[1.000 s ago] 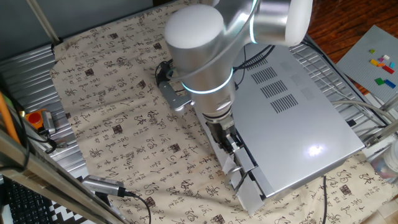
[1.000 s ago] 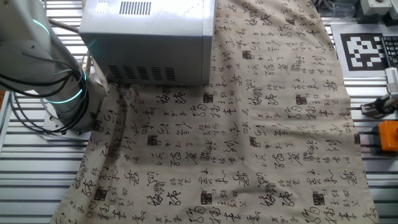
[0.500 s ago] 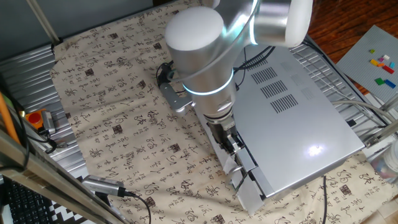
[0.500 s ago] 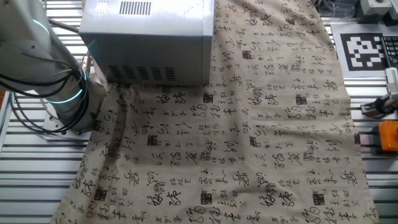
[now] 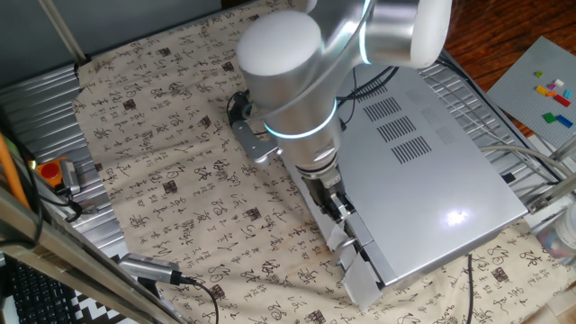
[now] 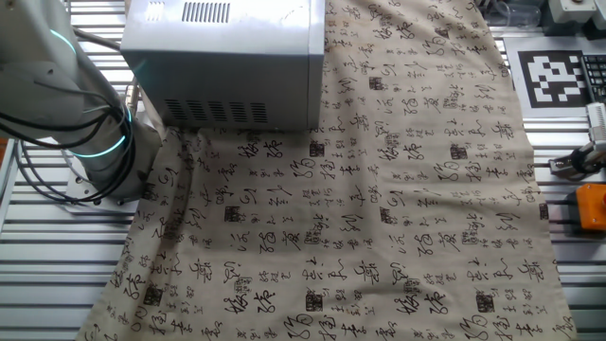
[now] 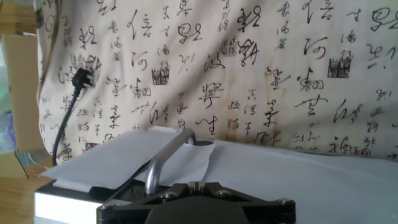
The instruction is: Close the microwave door
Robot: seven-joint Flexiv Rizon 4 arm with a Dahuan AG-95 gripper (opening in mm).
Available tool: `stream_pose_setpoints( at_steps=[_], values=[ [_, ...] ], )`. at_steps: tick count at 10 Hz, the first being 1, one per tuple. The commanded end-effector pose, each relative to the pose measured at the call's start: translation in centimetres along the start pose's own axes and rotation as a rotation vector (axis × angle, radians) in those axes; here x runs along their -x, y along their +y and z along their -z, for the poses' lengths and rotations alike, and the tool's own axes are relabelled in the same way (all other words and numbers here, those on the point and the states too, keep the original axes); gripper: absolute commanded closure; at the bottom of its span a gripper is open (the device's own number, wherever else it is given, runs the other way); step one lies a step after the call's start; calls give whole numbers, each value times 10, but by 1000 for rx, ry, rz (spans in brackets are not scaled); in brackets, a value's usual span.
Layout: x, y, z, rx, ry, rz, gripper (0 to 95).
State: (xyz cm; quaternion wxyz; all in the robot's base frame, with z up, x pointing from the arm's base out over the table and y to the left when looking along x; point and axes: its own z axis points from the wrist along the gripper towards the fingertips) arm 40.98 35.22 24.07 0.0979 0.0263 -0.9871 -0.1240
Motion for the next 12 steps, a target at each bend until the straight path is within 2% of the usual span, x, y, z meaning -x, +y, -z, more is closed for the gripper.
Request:
stream_pose_setpoints(
  at_steps=[1, 3, 4, 5, 7, 8, 9, 10, 12],
  values=[
    [3, -1, 1, -19, -29, 13, 950],
    [18, -4, 4, -71, -75, 9, 950],
    [26, -6, 4, -106, -107, 14, 950],
    [40, -10, 3, -128, -137, 25, 950],
    [66, -13, 5, -135, -135, 22, 950],
    [79, -13, 6, -153, -131, 27, 950],
    [97, -14, 5, -189, -127, 46, 950],
    [105, -13, 5, -197, -120, 51, 950],
    [107, -13, 6, -199, -119, 83, 950]
  ],
)
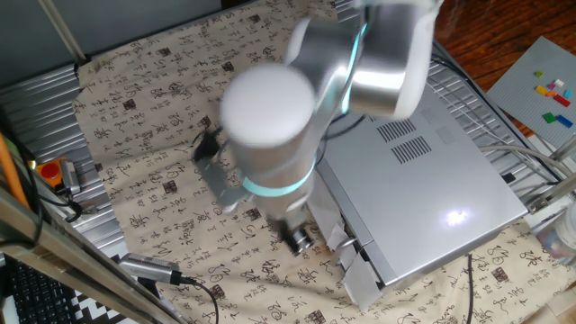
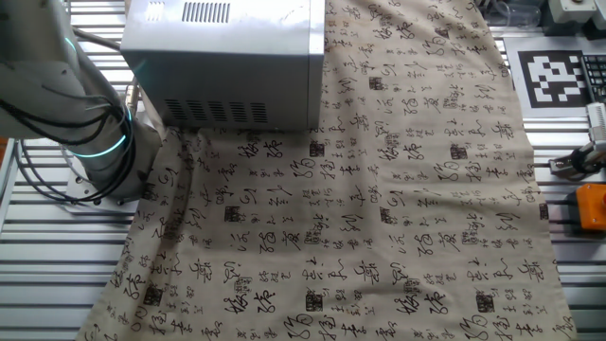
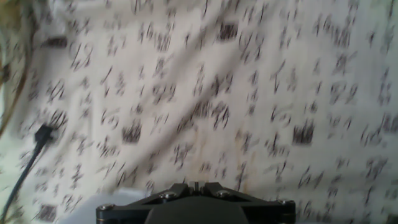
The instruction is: Close the microwave door
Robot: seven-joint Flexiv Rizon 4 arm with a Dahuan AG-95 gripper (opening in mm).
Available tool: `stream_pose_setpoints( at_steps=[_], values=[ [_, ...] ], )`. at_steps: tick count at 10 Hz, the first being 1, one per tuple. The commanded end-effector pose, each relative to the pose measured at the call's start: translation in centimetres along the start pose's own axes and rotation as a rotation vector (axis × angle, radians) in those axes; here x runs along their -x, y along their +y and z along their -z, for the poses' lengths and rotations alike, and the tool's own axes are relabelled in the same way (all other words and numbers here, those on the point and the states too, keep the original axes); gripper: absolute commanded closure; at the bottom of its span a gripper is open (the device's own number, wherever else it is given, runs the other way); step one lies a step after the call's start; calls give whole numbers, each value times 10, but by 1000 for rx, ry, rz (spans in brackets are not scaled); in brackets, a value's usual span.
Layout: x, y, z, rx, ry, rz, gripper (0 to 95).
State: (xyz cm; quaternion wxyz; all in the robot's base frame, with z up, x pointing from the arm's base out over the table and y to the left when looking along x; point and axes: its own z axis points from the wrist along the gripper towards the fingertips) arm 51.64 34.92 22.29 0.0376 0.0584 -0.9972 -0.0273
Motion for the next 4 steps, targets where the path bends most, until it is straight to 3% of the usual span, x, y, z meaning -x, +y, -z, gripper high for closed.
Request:
stream_pose_setpoints(
  at_steps=[1, 4],
  values=[
    [-1, -2, 1, 6, -12, 34, 950],
    [-3, 0, 6, 7, -6, 64, 950]
  ],
)
